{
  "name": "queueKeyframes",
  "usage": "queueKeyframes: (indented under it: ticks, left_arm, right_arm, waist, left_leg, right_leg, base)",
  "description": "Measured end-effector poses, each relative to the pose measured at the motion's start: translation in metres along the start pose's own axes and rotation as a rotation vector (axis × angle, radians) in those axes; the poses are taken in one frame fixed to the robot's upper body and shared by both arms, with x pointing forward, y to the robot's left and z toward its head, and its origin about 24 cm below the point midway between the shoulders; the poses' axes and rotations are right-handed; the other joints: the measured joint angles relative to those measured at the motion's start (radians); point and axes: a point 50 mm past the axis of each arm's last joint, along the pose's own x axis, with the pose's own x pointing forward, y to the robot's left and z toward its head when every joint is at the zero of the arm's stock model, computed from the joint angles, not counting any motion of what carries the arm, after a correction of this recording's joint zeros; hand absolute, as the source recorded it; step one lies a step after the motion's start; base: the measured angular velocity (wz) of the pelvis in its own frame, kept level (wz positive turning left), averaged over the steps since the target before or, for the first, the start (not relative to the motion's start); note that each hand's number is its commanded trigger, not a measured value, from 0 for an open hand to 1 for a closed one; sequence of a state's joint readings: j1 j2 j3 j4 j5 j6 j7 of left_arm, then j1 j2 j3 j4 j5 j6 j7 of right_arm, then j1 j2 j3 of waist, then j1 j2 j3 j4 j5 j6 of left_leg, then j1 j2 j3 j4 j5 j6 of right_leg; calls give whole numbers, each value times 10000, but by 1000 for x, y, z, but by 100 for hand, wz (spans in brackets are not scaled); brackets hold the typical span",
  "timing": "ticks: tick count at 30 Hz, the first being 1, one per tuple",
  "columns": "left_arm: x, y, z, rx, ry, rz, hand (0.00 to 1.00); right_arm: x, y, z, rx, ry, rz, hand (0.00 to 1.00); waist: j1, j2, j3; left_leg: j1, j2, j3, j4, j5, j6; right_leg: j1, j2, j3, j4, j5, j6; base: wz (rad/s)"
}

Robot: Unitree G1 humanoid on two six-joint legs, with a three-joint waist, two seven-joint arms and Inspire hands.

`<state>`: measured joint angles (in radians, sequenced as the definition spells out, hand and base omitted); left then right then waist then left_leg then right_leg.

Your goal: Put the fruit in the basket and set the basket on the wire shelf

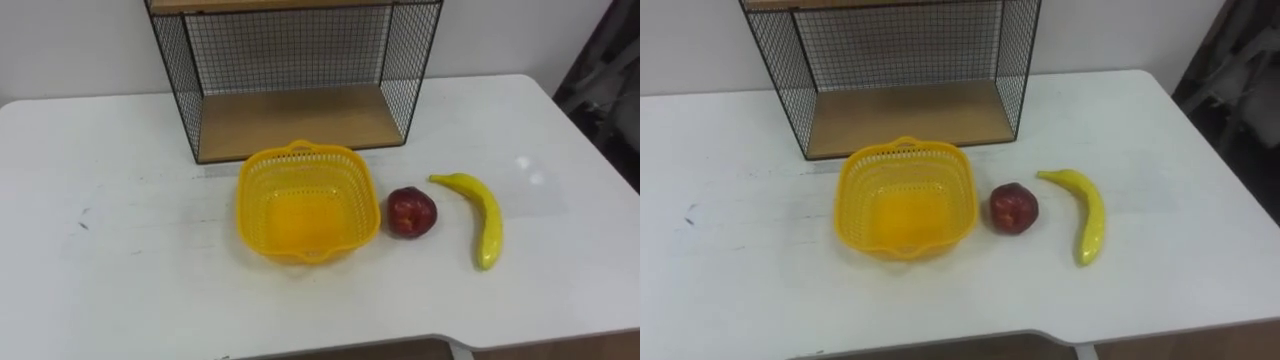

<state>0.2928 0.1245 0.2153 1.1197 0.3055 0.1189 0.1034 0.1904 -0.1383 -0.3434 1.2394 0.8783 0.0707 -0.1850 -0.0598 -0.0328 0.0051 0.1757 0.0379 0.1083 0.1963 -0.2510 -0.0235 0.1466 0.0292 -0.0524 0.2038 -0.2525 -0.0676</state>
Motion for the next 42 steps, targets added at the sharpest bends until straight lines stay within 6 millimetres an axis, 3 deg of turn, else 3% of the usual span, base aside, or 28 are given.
queueKeyframes:
  ticks: [6, 10, 12, 16, 18, 24, 28, 33, 42]
  left_arm:
    - [-1, 7, -5, -661, -142, 225, 0]
    - [-2, 12, -2, -868, -569, 401, 0]
    - [-1, 15, 0, -850, -613, 478, 0]
    - [-1, 17, 1, -804, -800, 550, 0]
    - [-2, 18, 3, -691, -981, 594, 0]
    - [-2, 18, 5, -442, -1092, 588, 0]
    - [-2, 15, 11, -182, -1302, 481, 0]
    - [-2, 12, 16, 196, -1551, 346, 0]
    - [-2, 13, 17, 274, -1724, 328, 0]
  right_arm:
    - [-3, 3, 28, 4262, -621, -507, 0]
    - [-12, 11, 60, 5588, -1564, -626, 0]
    - [-26, 23, 88, 5819, -2685, -415, 0]
    - [-53, 36, 125, 5349, -4731, -606, 0]
    - [-78, 46, 146, 5213, -6113, -538, 0]
    - [-141, 61, 183, 4191, -10337, -806, 0]
    - [-172, 77, 186, 3322, -12335, -306, 0]
    - [-206, 104, 185, 1676, -14181, 1595, 0]
    - [-239, 134, 192, -1189, -16078, 3993, 0]
  waist:
    - [-378, -37, -7]
    - [-434, -90, -24]
    - [-425, -100, -37]
    - [-436, -153, -44]
    - [-423, -166, -53]
    - [-347, -133, -44]
    - [-223, -142, -40]
    - [28, -152, -36]
    - [357, -272, 5]
  left_leg:
    - [10, -6, 18, 2, 0, 0]
    - [-14, -7, 121, 9, 1, 1]
    - [-74, 4, 233, 30, 3, 4]
    - [-163, -20, 237, 21, 3, 4]
    - [-359, -18, 216, 17, 5, 6]
    - [-465, -25, 263, -9, 6, 9]
    - [-489, -23, 277, -2, 6, 9]
    - [-446, -18, 284, -89, 6, 9]
    - [-413, 17, 260, -93, 6, 9]
  right_leg:
    - [-3, -18, -10, 4, -1, 4]
    - [-89, -3, 99, 63, 5, 18]
    - [-228, 15, 185, 165, 13, 32]
    - [-311, 52, 208, 172, 24, 50]
    - [-512, 66, 209, 174, 59, 74]
    - [-614, 70, 204, 165, 94, 90]
    - [-659, 63, 203, 170, 95, 88]
    - [-654, 76, 212, 176, 96, 87]
    - [-595, 53, 138, 173, 104, 78]
  base:
    - [0]
    - [-7]
    - [-19]
    - [2]
    - [0]
    - [-2]
    - [-2]
    - [0]
    - [1]
